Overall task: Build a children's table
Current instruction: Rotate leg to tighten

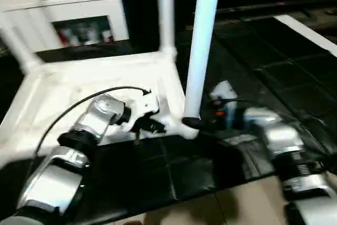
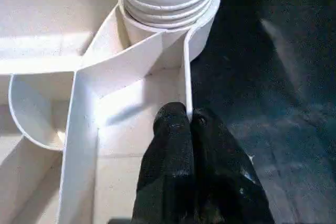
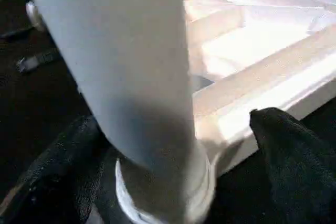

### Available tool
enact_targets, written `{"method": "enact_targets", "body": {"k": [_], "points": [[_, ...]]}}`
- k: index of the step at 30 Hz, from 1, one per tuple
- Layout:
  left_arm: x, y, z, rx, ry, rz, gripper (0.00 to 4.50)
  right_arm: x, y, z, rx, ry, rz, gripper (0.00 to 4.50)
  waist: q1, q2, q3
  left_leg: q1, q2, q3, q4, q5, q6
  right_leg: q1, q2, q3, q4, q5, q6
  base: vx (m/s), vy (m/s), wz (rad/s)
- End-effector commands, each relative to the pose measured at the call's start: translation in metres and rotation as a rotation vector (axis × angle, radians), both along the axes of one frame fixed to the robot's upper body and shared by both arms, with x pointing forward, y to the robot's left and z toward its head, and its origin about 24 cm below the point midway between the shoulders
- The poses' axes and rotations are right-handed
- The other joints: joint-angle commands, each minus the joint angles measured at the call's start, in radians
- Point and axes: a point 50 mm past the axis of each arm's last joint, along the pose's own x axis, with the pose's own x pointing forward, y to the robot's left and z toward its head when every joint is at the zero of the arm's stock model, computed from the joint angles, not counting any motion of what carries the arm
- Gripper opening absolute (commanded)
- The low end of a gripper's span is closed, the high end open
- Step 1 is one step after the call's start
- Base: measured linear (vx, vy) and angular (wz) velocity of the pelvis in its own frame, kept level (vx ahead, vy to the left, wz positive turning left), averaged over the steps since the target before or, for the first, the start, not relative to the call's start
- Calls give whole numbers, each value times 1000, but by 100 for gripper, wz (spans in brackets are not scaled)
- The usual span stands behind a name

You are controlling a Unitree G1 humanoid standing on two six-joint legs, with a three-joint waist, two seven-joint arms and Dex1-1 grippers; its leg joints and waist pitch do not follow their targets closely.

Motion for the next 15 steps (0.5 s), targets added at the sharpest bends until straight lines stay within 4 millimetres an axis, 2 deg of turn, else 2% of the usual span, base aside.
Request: {"method": "enact_targets", "body": {"k": [1,2,4,6,8,15], "points": [[-5,-4,10,10,-17,-150,0,-5,-1,3,5,27,97,441,2,-7,-77,2,27,-1,-62,-150,78,66,-64,56,-58,-188,-214,0,0,0],[-5,-4,10,10,-17,-150,0,-5,-1,3,5,27,97,441,4,-7,-76,3,28,0,-61,-145,81,65,-64,56,-58,-181,-217,0,0,0],[-10,-3,11,-5,10,-202,0,-13,0,6,36,53,212,441,12,-9,-77,3,29,0,-60,-143,87,66,-65,57,-57,-180,-219,0,0,0],[-11,-3,11,-7,14,-214,0,-15,0,7,43,60,235,441,18,-6,-77,4,31,0,-60,-135,88,61,-64,57,-56,-175,-221,0,0,0],[-13,-2,10,-3,20,-233,0,-16,2,7,51,67,266,415,23,-7,-77,8,33,0,-61,-148,78,59,-65,57,-56,-184,-225,0,0,0],[-19,-2,7,15,39,-281,0,-19,11,6,68,84,338,363,28,-10,-77,4,31,-1,-62,-143,65,60,-66,58,-56,-206,-208,0,0,0]]}}
